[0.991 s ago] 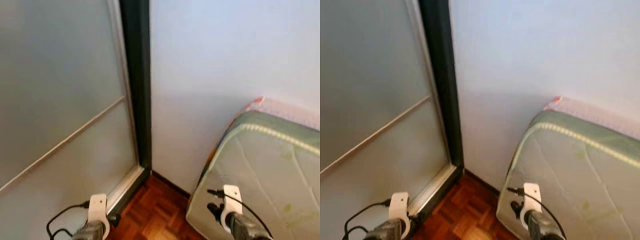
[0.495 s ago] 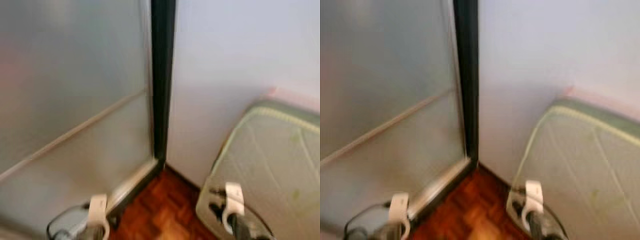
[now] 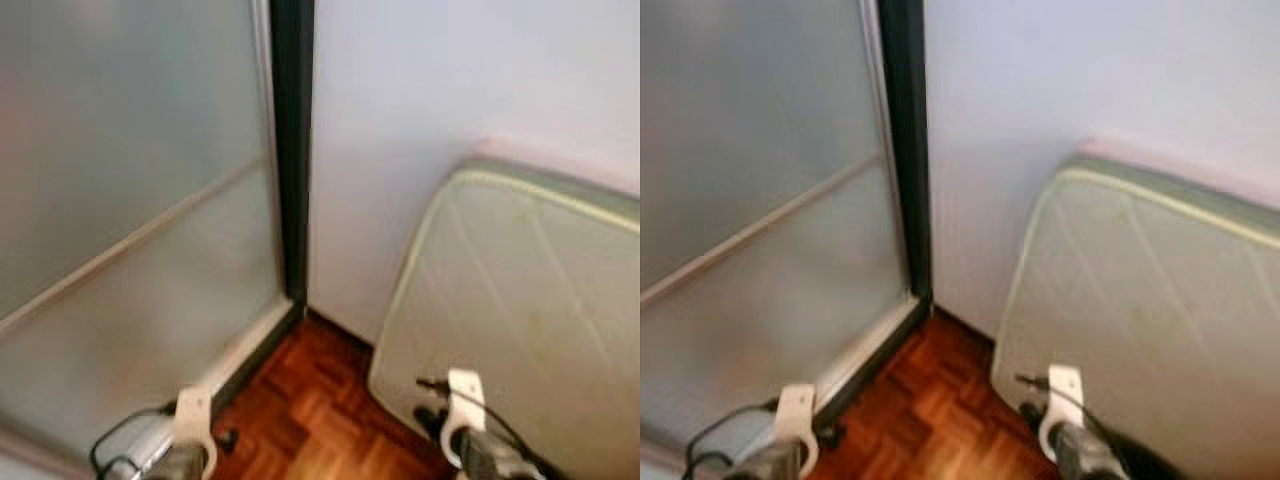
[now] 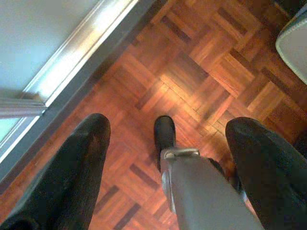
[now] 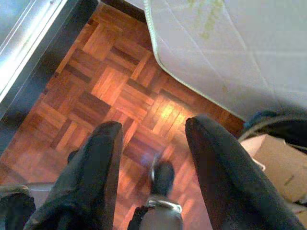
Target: Clean up the room
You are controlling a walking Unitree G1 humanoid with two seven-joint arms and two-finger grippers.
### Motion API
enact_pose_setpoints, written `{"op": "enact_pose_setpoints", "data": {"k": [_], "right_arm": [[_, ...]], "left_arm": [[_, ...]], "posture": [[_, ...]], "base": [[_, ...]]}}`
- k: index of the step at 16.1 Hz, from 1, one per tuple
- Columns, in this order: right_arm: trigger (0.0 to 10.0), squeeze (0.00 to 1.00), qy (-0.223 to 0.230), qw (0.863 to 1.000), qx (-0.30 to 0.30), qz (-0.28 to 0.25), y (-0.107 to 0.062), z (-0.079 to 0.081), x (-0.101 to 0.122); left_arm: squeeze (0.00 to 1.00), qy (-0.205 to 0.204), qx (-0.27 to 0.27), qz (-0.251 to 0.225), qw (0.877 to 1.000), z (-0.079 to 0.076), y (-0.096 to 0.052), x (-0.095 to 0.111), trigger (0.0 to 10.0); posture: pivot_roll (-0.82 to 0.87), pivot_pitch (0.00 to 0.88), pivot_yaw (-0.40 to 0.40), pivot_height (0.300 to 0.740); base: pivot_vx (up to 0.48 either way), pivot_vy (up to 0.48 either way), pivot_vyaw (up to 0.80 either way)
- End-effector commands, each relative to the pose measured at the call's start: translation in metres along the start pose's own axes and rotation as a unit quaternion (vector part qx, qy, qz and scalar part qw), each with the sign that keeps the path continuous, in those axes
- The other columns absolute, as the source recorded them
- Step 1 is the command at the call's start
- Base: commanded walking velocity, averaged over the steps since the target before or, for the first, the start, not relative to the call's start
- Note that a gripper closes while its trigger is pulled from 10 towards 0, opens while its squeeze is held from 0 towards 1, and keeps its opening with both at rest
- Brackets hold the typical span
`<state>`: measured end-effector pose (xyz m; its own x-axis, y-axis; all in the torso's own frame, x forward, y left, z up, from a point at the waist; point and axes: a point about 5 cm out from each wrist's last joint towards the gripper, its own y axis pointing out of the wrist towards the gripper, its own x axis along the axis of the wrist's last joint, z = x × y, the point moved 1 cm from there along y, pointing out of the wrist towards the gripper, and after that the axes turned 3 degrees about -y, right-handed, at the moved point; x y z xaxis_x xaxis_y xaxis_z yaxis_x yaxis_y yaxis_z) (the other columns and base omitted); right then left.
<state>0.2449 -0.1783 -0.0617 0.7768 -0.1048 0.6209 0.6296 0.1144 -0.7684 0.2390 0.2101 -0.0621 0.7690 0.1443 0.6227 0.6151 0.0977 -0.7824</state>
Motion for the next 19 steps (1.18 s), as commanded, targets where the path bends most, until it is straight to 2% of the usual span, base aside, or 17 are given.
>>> {"op": "enact_pose_setpoints", "data": {"k": [1, 19], "right_arm": [[10.0, 0.0, 0.002, 1.0, -0.006, 0.0, -0.0008, -0.0042, 0.0015], [10.0, 0.0, 0.003, 1.0, -0.003, -0.002, -0.0006, -0.0036, 0.0027]], "left_arm": [[0.0, 0.001, -0.002, 0.012, 1.0, -0.002, -0.0002, -0.0064, 10.0], [0.0, 0.001, -0.003, 0.012, 1.0, -0.0022, -0.0001, -0.0054, 10.0]], "posture": [[0.07, 0.046, -0.041, 0.74], [0.07, 0.054, -0.04, 0.74]], "base": [[-0.266, 0.0, 0.0], [-0.273, 0.0, 0.0]]}}
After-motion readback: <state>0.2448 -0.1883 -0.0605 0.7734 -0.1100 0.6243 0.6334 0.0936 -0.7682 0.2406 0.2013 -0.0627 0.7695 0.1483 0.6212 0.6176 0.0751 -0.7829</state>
